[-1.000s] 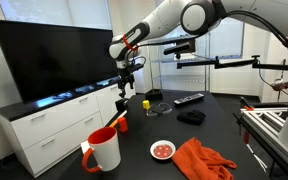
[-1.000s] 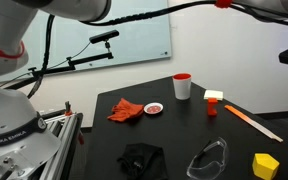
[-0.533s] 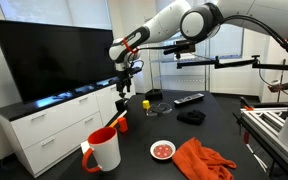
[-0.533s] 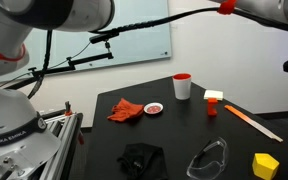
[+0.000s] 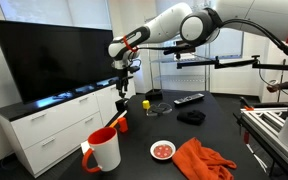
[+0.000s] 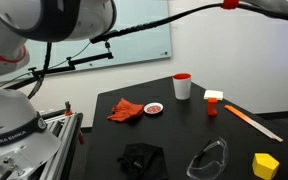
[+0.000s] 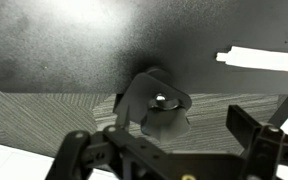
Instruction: Rotate the top of the black clump.
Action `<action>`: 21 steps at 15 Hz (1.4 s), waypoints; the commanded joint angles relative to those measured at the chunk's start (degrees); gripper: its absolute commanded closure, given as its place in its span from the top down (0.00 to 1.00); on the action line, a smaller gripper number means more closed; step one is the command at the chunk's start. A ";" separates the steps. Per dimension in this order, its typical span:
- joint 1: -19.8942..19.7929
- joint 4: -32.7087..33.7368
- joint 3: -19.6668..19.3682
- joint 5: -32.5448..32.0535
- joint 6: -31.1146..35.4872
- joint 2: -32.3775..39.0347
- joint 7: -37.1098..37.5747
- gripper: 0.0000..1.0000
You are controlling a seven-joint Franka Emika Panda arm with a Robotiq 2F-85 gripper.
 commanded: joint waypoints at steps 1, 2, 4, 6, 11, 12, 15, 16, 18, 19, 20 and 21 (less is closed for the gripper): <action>-0.97 7.24 0.67 -1.13 -4.51 3.13 -7.50 1.00; -0.56 7.96 -0.09 -1.98 -5.18 3.59 -8.28 1.00; -0.03 9.61 -1.41 -3.56 -5.04 4.89 -8.03 1.00; 0.12 11.16 -2.15 -4.68 -4.15 6.30 -6.54 1.00; 0.30 11.55 -1.83 -4.05 -1.98 7.36 -4.90 1.00; 0.53 11.65 -1.73 -3.97 -1.78 7.51 -4.69 1.00; 1.07 12.19 -1.60 -3.80 -1.69 7.79 -3.86 1.00; 1.08 15.59 -1.46 -4.05 -3.30 9.48 -3.68 1.00; 1.15 16.83 -1.52 -4.14 -3.76 10.03 -3.58 1.00; 1.13 17.61 -1.57 -4.21 -3.98 10.42 -3.57 1.00; 1.11 18.31 -1.60 -4.23 -4.18 10.84 -3.44 1.00; 1.10 18.83 -1.66 -4.29 -4.27 11.08 -3.29 0.90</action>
